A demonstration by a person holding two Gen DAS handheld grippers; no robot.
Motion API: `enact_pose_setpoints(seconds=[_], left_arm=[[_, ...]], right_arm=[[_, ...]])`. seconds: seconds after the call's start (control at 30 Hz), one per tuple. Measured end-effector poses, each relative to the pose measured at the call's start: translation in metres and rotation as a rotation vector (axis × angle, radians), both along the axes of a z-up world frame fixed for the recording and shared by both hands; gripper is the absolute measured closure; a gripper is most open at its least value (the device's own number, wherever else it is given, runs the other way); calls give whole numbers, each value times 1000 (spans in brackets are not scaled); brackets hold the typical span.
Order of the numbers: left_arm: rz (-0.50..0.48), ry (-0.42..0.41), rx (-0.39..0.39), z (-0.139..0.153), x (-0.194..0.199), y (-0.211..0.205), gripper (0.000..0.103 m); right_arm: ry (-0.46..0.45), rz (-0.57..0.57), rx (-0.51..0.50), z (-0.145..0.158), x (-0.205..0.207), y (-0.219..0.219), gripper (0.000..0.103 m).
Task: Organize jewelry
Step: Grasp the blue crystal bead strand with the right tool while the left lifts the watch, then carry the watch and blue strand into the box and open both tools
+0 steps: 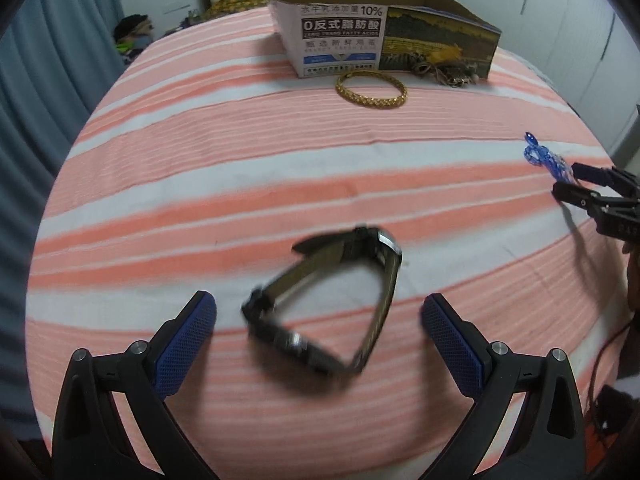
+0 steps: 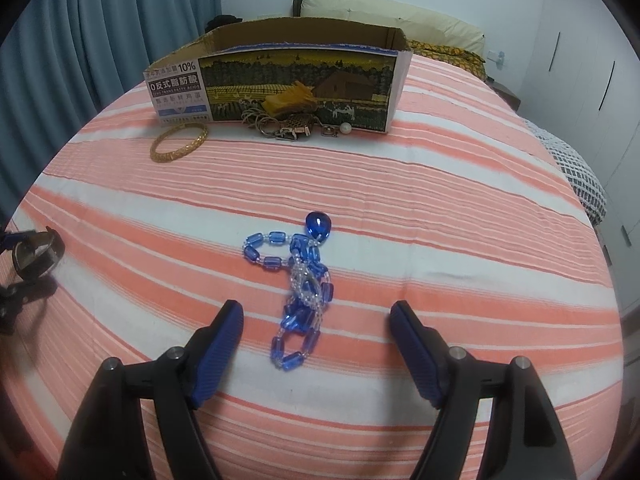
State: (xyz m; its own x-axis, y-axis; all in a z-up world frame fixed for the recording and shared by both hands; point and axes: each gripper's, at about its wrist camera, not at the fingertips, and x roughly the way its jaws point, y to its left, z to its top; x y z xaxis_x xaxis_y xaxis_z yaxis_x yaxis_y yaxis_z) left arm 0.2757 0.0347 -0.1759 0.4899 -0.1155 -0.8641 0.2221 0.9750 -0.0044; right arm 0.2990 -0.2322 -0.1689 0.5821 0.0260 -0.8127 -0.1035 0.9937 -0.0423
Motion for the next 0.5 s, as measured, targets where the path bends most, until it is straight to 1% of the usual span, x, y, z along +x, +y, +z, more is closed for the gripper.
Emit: enact_pose_setpoints(seconds=[0.07, 0.1, 0.13, 0.17, 0.2, 0.27, 0.33, 0.37, 0.5], left_arm=[[21, -19, -27, 1, -7, 2, 2], [26, -33, -25, 2, -9, 1, 3], [28, -54, -11, 3, -12, 1, 18], [14, -87, -6, 6, -16, -1, 42], [6, -92, -14, 7, -17, -1, 42], [5, -109, -24, 8, -22, -2, 45], [1, -126, -36, 9, -26, -2, 46], [5, -134, -44, 11, -28, -1, 47], [29, -169, -94, 24, -29, 3, 49]], right_arm=[[-21, -8, 17, 1, -2, -1, 26], [-25, -12, 23, 1, -2, -2, 37], [-26, -16, 36, 1, -3, -4, 52], [-33, -23, 33, 2, -4, -5, 79], [-32, -23, 38, 4, -4, -6, 90], [-27, -20, 75, 8, -9, -9, 90], [-30, -11, 81, 12, -15, -9, 90], [-28, -1, 103, 16, -20, -9, 90], [-40, 18, 151, 31, -33, -7, 90]])
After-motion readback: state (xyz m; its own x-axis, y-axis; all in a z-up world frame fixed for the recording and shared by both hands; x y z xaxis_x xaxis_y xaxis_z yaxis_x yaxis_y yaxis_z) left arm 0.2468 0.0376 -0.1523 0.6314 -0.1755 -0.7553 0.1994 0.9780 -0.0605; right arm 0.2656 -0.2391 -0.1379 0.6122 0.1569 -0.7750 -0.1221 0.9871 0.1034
